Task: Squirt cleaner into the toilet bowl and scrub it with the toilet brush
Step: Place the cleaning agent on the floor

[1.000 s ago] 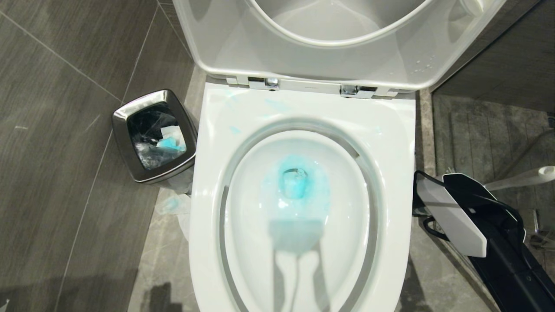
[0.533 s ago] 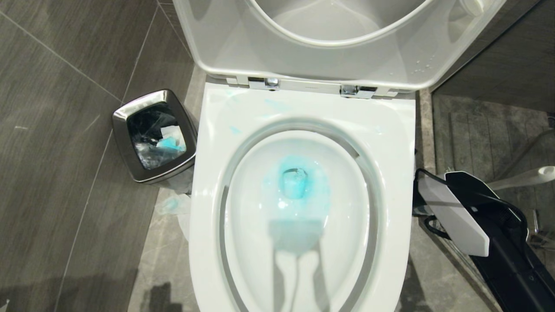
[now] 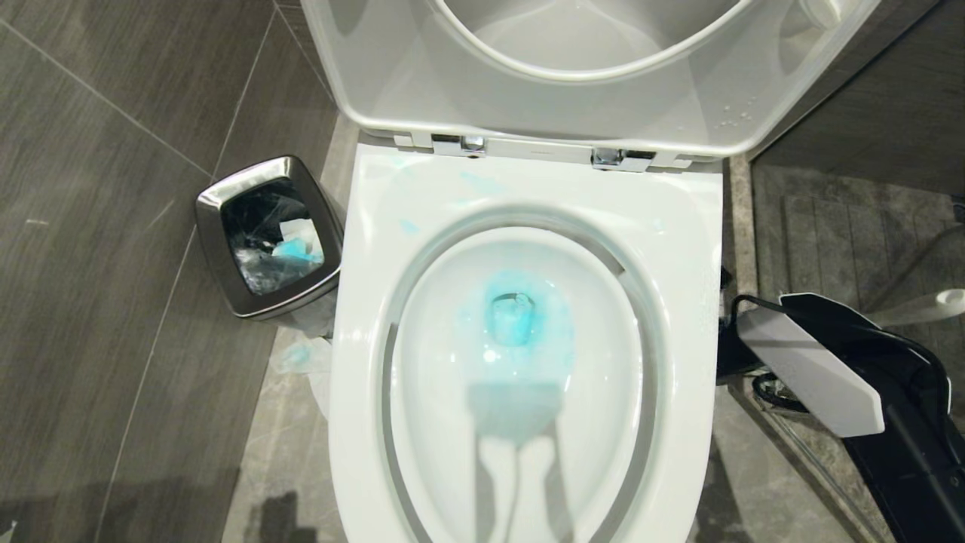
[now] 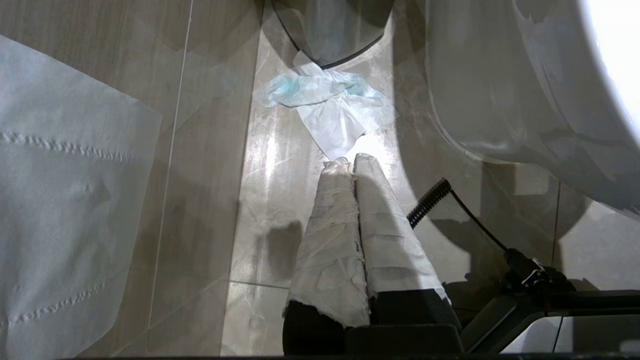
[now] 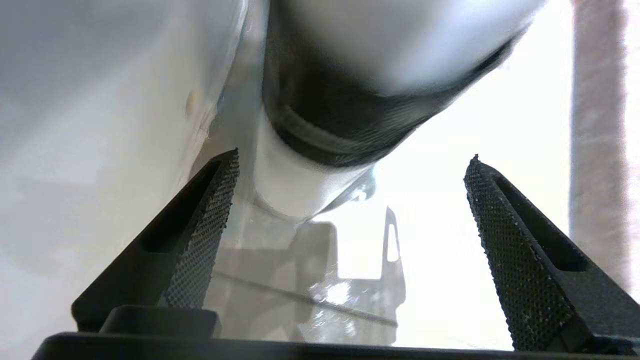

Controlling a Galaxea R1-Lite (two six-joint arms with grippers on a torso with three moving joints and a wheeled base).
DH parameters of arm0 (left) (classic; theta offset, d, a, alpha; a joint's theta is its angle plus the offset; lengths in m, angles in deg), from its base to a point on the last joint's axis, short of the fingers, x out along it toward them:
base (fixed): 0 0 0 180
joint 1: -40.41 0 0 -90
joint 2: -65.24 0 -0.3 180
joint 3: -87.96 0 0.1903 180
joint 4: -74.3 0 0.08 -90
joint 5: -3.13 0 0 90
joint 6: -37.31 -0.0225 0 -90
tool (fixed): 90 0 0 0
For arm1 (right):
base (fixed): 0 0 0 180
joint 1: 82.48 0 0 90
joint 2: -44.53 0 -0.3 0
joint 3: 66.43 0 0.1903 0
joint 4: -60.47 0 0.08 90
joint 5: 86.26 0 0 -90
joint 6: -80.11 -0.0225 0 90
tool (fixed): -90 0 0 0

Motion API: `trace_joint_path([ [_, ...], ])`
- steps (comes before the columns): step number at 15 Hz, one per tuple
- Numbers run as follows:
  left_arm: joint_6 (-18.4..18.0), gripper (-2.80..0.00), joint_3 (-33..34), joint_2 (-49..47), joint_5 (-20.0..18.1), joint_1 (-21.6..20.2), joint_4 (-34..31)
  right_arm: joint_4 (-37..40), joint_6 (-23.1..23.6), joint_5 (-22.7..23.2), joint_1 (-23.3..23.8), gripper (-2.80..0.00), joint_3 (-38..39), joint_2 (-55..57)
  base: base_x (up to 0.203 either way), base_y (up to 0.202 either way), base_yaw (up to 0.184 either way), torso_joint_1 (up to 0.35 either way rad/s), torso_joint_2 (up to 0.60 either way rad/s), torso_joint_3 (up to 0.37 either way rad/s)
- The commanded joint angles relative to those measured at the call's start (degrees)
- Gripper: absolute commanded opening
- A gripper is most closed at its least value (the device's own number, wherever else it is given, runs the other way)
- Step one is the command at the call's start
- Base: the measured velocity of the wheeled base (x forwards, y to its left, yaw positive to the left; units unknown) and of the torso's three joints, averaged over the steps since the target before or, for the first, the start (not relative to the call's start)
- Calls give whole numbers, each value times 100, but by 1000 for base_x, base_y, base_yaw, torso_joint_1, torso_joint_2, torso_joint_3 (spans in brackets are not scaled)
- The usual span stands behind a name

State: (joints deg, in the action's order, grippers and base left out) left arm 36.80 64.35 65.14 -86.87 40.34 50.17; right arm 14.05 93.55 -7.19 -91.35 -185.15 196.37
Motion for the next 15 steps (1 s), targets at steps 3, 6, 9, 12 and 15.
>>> trace_joint_path([
  [3, -10, -280, -2, -8, 0, -1, -2, -61, 0, -26, 144, 0, 37, -120, 0, 0, 0, 0, 0, 0],
  [6, -10, -280, -2, -8, 0, -1, -11, -147, 9, -199, 175, 0, 45, -68, 0, 0, 0, 0, 0, 0],
  [9, -10, -280, -2, -8, 0, -1, -2, -185, 1, -179, 158, 0, 96, -104, 0, 0, 0, 0, 0, 0],
  [12, -2, -280, -2, -8, 0, -1, -2, -316, -25, -116, 36, 0, 364, -120, 0, 0, 0, 0, 0, 0],
  [15, -2, -280, -2, -8, 0, -1, -2, -559, -53, 97, -137, 0, 677, -120, 0, 0, 0, 0, 0, 0],
])
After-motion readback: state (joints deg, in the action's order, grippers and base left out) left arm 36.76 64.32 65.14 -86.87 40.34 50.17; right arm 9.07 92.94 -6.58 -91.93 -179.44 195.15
